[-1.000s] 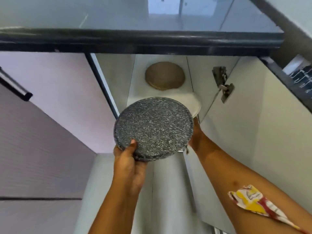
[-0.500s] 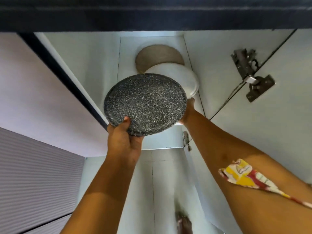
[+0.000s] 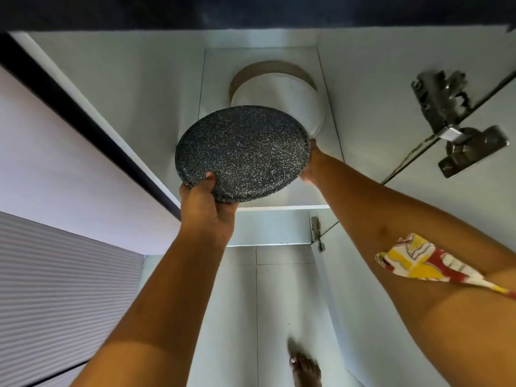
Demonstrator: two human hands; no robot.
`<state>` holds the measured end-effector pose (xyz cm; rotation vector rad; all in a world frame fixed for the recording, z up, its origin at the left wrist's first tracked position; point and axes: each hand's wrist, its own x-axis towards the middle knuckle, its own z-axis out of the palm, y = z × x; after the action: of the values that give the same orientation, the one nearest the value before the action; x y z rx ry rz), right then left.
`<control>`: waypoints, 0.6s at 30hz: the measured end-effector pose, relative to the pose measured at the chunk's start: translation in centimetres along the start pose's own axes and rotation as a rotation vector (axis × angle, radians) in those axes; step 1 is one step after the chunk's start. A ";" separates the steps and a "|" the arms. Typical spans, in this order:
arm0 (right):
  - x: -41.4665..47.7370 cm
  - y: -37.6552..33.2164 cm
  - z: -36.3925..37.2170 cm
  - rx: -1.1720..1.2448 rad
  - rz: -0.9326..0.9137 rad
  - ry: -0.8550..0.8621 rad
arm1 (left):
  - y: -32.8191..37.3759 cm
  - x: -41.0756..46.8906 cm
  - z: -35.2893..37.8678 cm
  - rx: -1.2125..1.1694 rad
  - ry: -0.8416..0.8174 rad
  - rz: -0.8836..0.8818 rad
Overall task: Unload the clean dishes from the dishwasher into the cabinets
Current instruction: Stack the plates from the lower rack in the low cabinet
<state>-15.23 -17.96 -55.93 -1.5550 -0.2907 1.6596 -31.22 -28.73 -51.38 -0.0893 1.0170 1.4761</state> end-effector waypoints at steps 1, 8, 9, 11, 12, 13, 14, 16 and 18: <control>0.4 0.1 -0.1 -0.012 -0.011 -0.012 | -0.1 0.1 -0.1 0.007 -0.002 -0.003; -0.2 -0.4 -1.6 -0.065 -0.050 -0.025 | -0.6 1.0 -0.3 0.036 0.020 -0.001; -0.5 -0.1 -1.7 0.017 -0.030 -0.067 | -0.6 1.2 -0.3 0.068 0.020 0.005; -1.4 0.6 -1.8 0.119 0.003 -0.177 | -0.7 1.4 -0.3 0.139 0.022 0.017; -1.8 1.1 -1.7 0.109 -0.008 -0.202 | -0.7 1.4 -0.4 0.170 0.022 0.018; -2.1 1.6 -1.7 0.093 -0.026 -0.211 | -0.7 1.5 -0.4 0.202 0.027 0.018; -2.1 2.1 -1.9 0.084 -0.049 -0.205 | -0.6 1.7 -0.4 0.241 0.036 0.018; -2.0 2.9 -2.4 0.076 -0.088 -0.168 | -0.5 2.2 -0.3 0.373 0.058 0.021; -1.5 3.2 -3.1 -0.008 -0.083 -0.107 | -0.2 2.8 0.2 0.580 0.070 0.011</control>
<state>-13.82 -22.13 -57.58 -1.4428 -0.4140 1.6810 -31.56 -26.55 -53.07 0.2824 1.4666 1.1428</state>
